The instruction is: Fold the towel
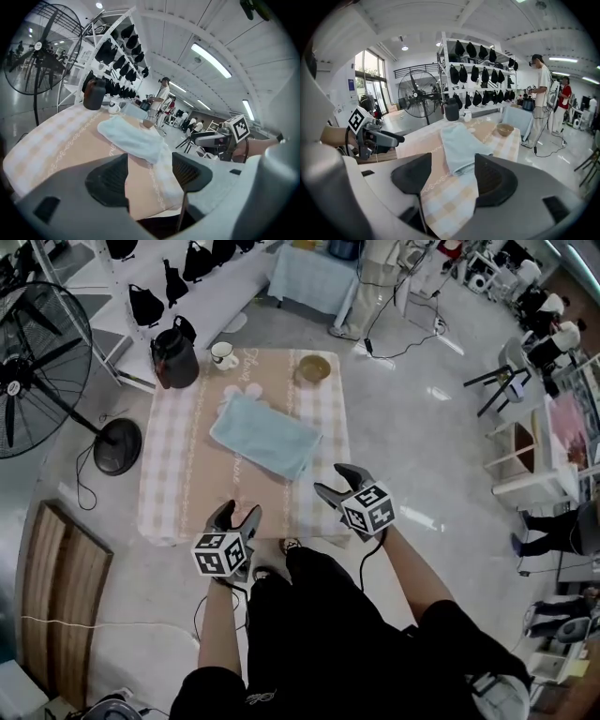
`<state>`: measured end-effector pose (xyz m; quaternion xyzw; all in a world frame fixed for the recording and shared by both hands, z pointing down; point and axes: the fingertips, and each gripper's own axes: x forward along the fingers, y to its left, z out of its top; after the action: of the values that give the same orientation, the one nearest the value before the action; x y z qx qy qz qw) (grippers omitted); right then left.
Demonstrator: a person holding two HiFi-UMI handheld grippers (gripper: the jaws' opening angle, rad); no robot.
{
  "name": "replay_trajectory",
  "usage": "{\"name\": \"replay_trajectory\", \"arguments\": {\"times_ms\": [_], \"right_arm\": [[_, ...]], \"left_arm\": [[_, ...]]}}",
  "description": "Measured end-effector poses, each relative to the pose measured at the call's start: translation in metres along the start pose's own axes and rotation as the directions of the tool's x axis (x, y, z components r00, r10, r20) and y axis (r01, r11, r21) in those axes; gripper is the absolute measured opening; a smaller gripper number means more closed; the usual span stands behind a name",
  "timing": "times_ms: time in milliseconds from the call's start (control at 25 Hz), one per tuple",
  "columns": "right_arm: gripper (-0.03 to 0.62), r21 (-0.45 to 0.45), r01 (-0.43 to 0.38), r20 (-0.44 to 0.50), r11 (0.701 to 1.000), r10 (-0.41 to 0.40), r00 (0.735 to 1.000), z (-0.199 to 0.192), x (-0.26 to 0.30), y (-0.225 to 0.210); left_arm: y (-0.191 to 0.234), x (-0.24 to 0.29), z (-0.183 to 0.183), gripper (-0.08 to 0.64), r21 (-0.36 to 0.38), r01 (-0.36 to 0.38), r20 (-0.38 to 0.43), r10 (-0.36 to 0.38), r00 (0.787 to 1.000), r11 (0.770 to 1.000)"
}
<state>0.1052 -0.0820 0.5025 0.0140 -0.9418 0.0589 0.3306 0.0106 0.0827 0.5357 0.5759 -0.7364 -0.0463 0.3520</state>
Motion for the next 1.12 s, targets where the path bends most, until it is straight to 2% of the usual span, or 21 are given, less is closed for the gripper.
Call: {"name": "replay_trajectory", "arguments": {"times_ms": [240, 360, 520, 720, 840, 960, 1120], "right_arm": [[0.264, -0.033, -0.044, -0.010, 0.998, 0.043, 0.999, 0.003, 0.001, -0.011], [0.264, -0.043, -0.089, -0.016, 0.995, 0.088, 0.996, 0.002, 0.016, -0.026], [0.264, -0.068, -0.180, -0.054, 0.981, 0.176, 0.983, 0.002, 0.041, -0.056], [0.264, -0.114, -0.306, -0.096, 0.945, 0.297, 0.950, 0.013, 0.065, -0.100], [0.264, -0.135, -0.368, -0.126, 0.920, 0.353, 0.927, 0.016, 0.085, -0.126], [0.264, -0.149, -0.433, -0.161, 0.889, 0.411, 0.897, 0.013, 0.103, -0.139], [0.264, -0.108, -0.498, -0.193, 0.860, 0.474, 0.859, 0.004, 0.124, -0.146]], "left_arm": [[-0.025, 0.012, -0.003, 0.278, -0.013, -0.007, 0.018, 0.007, 1.000, 1.000], [-0.024, 0.031, -0.006, 0.278, -0.021, -0.044, 0.010, 0.044, 0.999, 0.999], [-0.020, 0.063, -0.008, 0.278, -0.076, -0.125, 0.000, 0.125, 0.992, 0.989], [-0.026, 0.098, -0.002, 0.278, -0.171, -0.237, 0.010, 0.242, 0.970, 0.956], [-0.023, 0.118, -0.001, 0.278, -0.238, -0.288, 0.025, 0.303, 0.953, 0.927], [-0.023, 0.136, 0.000, 0.277, -0.308, -0.316, 0.048, 0.346, 0.937, 0.898], [-0.031, 0.161, -0.009, 0.276, -0.334, -0.349, 0.041, 0.383, 0.923, 0.876]]}}
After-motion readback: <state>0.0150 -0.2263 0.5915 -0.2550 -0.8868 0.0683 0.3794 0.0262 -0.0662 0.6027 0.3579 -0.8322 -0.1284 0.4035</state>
